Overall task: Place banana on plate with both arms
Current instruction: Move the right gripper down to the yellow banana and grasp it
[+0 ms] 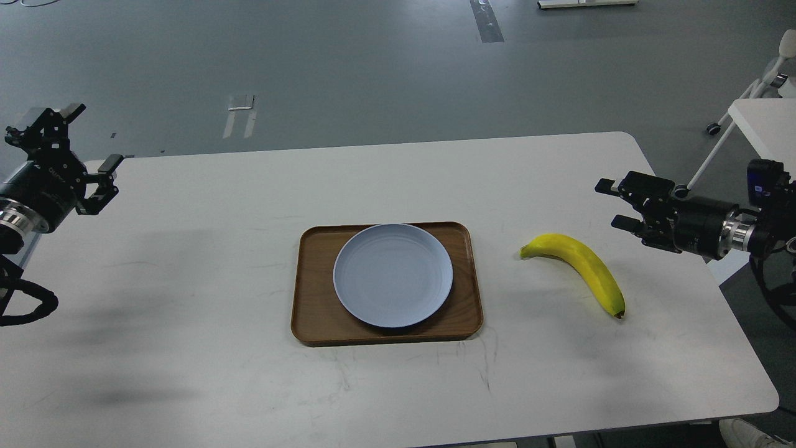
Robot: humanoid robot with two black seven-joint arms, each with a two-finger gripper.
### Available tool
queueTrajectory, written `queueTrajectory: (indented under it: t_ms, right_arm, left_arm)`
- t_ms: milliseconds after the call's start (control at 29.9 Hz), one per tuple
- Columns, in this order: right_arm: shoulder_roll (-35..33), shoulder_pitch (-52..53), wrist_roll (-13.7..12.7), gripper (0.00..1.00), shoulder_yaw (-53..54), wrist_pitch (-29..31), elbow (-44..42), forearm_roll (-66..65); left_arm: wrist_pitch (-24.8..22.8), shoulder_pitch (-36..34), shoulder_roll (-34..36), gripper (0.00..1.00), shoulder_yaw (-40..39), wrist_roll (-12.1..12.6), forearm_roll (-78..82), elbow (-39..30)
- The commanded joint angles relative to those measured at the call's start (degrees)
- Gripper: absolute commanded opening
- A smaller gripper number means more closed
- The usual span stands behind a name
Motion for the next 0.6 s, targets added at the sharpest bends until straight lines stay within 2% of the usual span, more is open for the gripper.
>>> queueTrajectory:
  t_ms: [0, 100, 201, 401, 569]
  right_arm:
    - [0.12, 3.00, 0.00, 1.00, -0.23, -0.01, -0.11, -14.08]
    - [1.26, 6.07, 0.00, 1.00, -4.25, -0.15, -0.46, -24.55]
    - [3.45, 9.84, 0.00, 1.00, -11.27, -1.73, -1.51, -27.74]
    - [7.85, 16.18, 0.00, 1.00, -23.77, -3.92, -4.14, -28.71]
    - [11.63, 16.37, 0.00, 1.00, -26.77, -5.34, -6.70, -28.80]
  left_arm:
    - [0.00, 0.10, -0.20, 0.99, 0.01, -0.01, -0.31, -0.01]
    - [0.00, 0.19, -0.38, 0.99, 0.01, -0.01, -0.31, -0.01]
    - [0.00, 0.28, -0.38, 0.99, 0.01, -0.01, -0.22, -0.01]
    - [0.00, 0.28, -0.38, 0.99, 0.36, -0.01, -0.22, -0.01]
    - [0.00, 0.72, -0.38, 0.99, 0.36, -0.01, -0.13, -0.01]
